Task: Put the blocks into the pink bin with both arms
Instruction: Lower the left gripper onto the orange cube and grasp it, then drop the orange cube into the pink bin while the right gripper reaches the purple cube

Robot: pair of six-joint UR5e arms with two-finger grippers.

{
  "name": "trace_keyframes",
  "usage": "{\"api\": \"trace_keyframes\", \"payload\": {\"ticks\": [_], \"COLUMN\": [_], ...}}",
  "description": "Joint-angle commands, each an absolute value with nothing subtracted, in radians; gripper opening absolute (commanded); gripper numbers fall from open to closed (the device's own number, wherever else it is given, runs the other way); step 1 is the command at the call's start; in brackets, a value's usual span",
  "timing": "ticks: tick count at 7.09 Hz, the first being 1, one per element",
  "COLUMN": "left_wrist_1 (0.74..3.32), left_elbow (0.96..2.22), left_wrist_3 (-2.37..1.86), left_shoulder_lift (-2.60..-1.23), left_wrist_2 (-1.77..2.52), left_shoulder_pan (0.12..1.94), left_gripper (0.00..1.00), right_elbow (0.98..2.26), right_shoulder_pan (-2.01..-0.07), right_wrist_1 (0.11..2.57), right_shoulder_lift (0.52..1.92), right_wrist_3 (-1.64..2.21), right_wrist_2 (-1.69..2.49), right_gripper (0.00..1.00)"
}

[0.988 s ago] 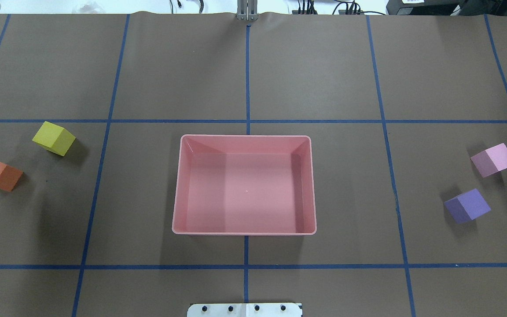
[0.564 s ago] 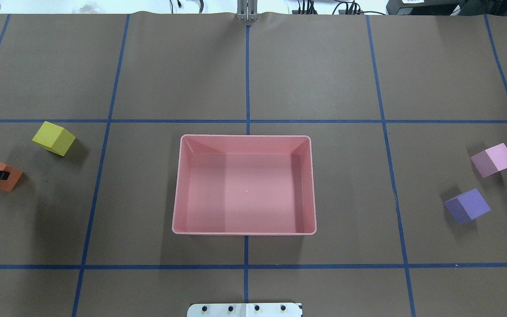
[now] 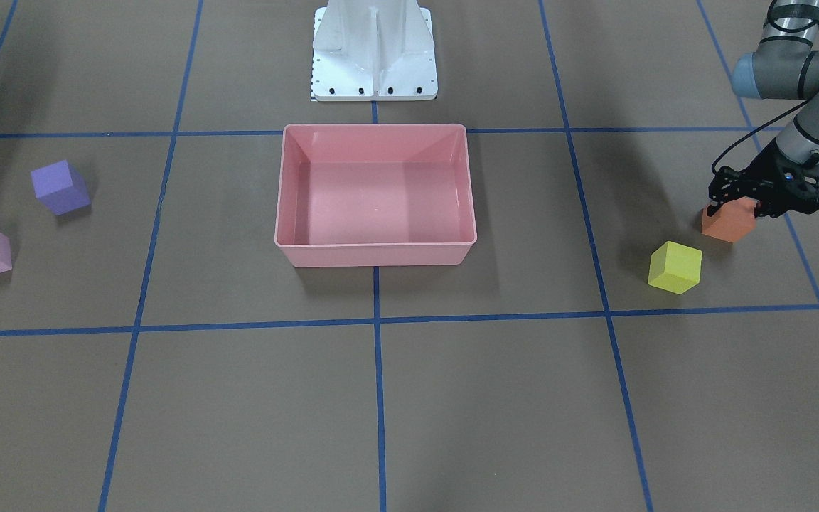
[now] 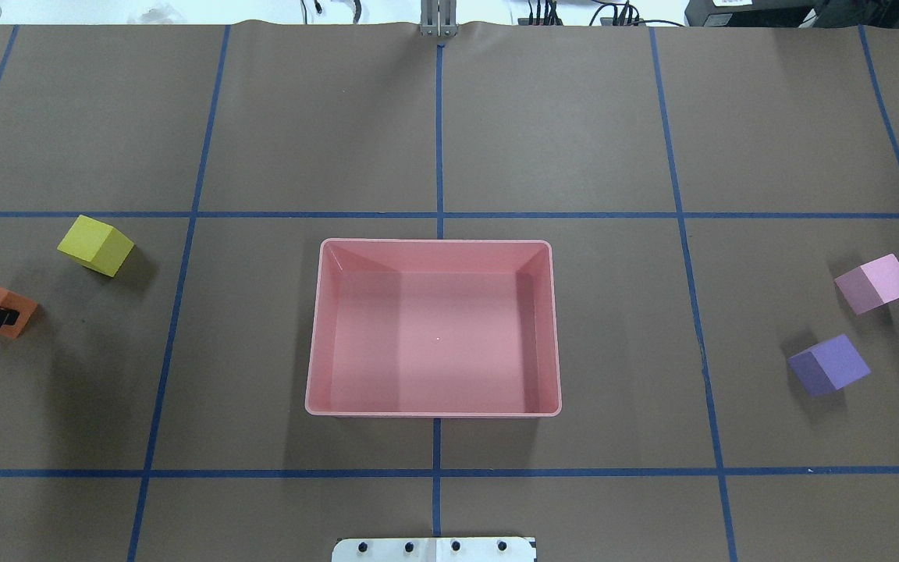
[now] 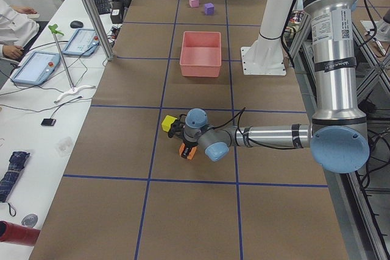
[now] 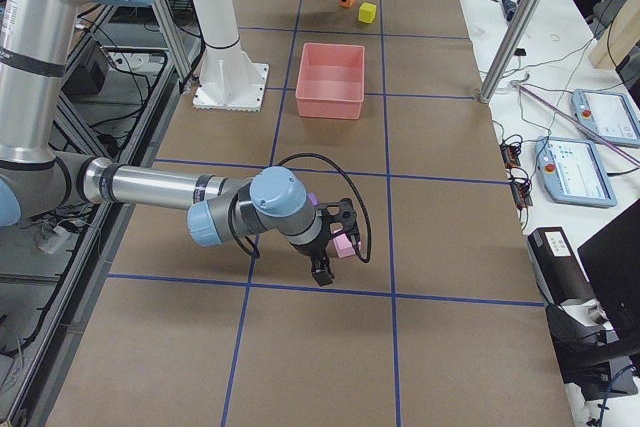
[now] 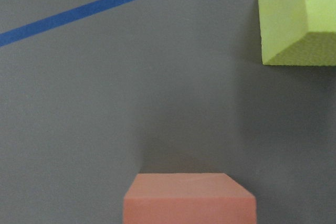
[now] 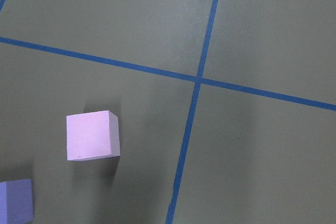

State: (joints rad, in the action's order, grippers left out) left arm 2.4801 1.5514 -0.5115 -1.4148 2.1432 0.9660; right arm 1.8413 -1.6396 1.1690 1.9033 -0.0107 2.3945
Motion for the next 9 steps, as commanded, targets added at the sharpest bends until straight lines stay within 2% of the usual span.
{"api": "trace_keyframes", "payload": {"ticks": [1, 4, 7, 9], "left_wrist_1": [2.444, 2.090, 1.984, 1.710], "left_elbow": [1.665, 1.987, 2.008, 2.025], "left_wrist_3": [-0.520, -0.641, -0.919, -1.053], "left_shoulder_lift": [-1.410, -1.463, -1.702, -1.950], "left_wrist_2": [2.242, 2.273, 2.186, 2.049], "left_shoulder_pan": [0.982, 1.023, 0.874, 0.720], "left_gripper": [0.10, 0.10, 0.09, 0.10], "right_elbow": [1.842, 1.851, 1.855, 1.884], "right_shoulder_pan": [-1.637, -1.570, -1.399, -1.347], "right_wrist_1": [1.170, 1.158, 0.971, 0.954], "right_shoulder_lift": [1.904, 1.891, 1.891, 1.891], "right_wrist_3": [-0.009, 0.113, 0.423, 0.507], "right_wrist_2": [2.396, 2.393, 2.369, 2.361], "right_gripper": [1.00, 1.00, 1.00, 1.00]}}
